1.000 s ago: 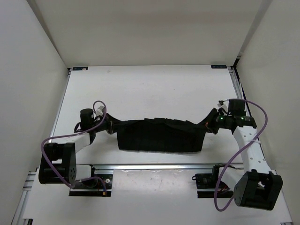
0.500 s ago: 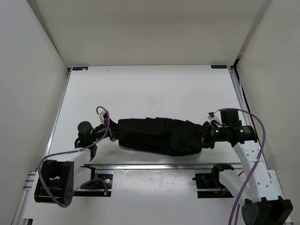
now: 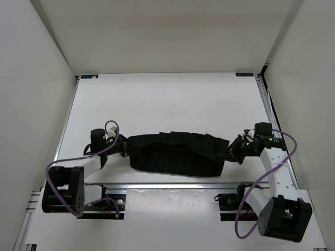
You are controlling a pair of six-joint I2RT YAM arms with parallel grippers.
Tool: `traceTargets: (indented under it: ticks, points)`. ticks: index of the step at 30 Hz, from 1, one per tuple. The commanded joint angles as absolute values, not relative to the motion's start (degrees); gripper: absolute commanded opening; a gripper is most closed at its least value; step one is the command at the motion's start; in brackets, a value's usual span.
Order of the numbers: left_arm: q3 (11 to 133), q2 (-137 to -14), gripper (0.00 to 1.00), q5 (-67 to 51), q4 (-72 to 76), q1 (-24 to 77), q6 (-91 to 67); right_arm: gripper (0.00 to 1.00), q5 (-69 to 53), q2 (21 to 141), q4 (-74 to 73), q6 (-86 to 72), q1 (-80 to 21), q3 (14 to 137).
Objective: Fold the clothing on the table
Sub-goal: Fold the skirt
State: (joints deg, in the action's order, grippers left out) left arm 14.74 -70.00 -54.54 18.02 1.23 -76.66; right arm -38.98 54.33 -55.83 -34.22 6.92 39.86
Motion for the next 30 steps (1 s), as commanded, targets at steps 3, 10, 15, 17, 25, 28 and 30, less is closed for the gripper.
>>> traceTargets:
  ticks: [3,10,15,17,25,28,30]
  points:
    - [19.59,-74.78,0.04,-48.7,11.15,0.17,-69.96,0.0,-37.19,59.06,-46.51,-33.75,8.96,40.87]
    - [23.99,-82.88,0.05,-43.86,18.1,4.39,-74.17,0.0,-37.36,66.44,-32.19,-36.99,9.93,42.1]
    - [23.65,-88.32,0.11,-41.57,28.54,3.7,-81.11,0.3,-36.82,71.62,-16.63,-38.94,10.02,41.22]
    - [23.21,-90.17,0.21,-41.66,37.56,2.99,-87.15,0.46,-36.83,72.68,-8.74,-38.94,9.93,41.48]
    - [27.69,-91.85,0.37,-40.78,55.7,0.71,-99.13,0.54,-35.26,70.06,-5.95,-35.17,11.52,50.78]
    - [26.28,-89.22,0.4,-41.04,56.95,0.09,-99.85,0.53,-32.52,69.35,-15.45,-31.48,8.37,55.36]
    - [25.05,-86.67,0.4,-42.18,53.82,-3.15,-96.79,0.51,-30.86,69.52,-21.59,-29.29,5.73,56.6]
